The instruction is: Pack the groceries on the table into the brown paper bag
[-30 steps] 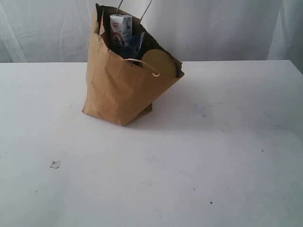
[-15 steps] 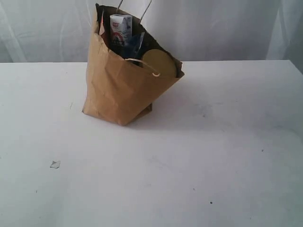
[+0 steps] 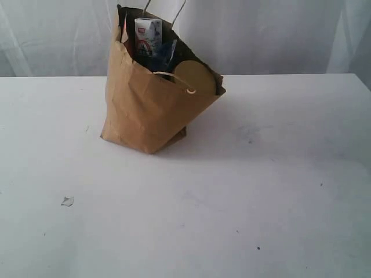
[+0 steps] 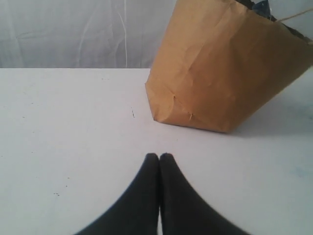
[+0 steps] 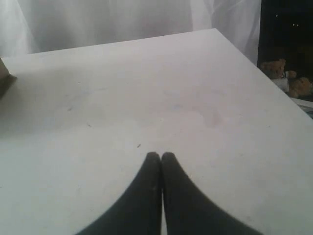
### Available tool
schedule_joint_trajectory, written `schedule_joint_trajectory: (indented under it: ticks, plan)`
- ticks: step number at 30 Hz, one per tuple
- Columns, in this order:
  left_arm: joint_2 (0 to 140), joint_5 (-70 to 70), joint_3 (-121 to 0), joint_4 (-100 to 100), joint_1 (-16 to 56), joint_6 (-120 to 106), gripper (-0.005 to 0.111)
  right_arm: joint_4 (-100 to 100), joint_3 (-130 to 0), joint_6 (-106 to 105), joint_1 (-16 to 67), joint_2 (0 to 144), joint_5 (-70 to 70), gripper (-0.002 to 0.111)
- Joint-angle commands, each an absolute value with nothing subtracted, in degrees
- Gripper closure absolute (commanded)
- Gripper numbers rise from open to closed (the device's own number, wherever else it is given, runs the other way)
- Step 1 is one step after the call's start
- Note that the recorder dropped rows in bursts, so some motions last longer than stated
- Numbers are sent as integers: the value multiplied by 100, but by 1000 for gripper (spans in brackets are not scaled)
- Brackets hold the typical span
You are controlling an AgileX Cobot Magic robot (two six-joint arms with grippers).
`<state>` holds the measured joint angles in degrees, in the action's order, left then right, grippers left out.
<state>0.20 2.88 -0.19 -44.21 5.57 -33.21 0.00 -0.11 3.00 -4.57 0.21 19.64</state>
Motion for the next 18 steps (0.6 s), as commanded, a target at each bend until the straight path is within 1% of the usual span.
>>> schedule_joint_trajectory:
  ticks: [1,5,8,9,18]
  plan:
    - [0,608,0,-3153,583,-2942,107,32,0,316,-485,0,1966,108]
    - [0,787,0,-1304,583,-720,107,32,0,316,-485,0,1966,108]
    - [0,1832,0,-317,583,378,107,32,0,316,-485,0,1966,108]
    - [0,2081,0,-233,583,434,107,32,0,316,-485,0,1966,108]
    - [0,2056,0,-234,583,470,107,32,0,316,-485,0,1966,108]
